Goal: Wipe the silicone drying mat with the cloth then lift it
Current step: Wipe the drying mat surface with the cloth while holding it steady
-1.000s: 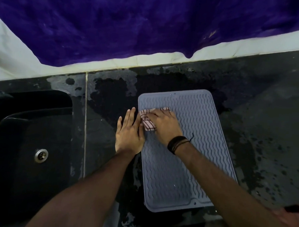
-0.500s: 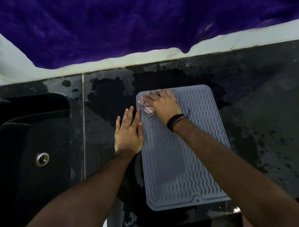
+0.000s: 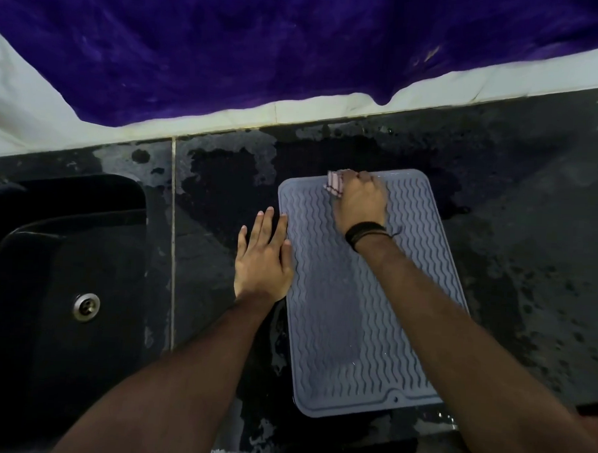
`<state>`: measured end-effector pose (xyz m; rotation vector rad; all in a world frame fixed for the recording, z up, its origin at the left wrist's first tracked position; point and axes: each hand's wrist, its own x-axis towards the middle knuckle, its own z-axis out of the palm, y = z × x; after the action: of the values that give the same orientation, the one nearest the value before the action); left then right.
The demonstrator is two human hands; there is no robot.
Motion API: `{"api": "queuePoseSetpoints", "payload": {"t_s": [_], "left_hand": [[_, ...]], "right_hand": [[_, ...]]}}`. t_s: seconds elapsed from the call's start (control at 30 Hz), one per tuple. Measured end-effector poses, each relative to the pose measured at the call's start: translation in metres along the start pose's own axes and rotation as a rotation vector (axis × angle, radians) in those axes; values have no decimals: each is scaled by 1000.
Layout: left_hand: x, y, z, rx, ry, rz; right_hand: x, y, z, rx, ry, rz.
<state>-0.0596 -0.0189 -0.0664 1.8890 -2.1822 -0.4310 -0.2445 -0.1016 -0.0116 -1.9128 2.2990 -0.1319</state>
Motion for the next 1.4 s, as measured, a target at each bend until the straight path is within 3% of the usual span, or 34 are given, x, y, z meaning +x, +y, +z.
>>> {"api": "queuePoseSetpoints", "payload": {"t_s": [0.1, 0.23, 0.47, 0.7, 0.9, 1.03, 1.4], "left_hand": [[1, -1, 0, 6, -6, -1], [0, -1, 0, 27, -17, 17], [0, 2, 0, 35, -1, -25], [0, 0, -2, 51, -29, -1], [3, -1, 3, 16, -1, -23], [3, -2, 4, 46, 2, -18], [1, -1, 3, 76, -24, -30]], "right_hand": [[-12, -43, 4, 62, 19, -28], [-29, -74, 18, 54, 14, -220], [-50, -31, 14, 36, 1, -429], [-106, -11, 9, 112, -69, -394], [-35, -35, -14, 161, 153, -278], [-5, -55, -2, -11, 24, -312], [-104, -14, 11, 73, 17, -350]]}}
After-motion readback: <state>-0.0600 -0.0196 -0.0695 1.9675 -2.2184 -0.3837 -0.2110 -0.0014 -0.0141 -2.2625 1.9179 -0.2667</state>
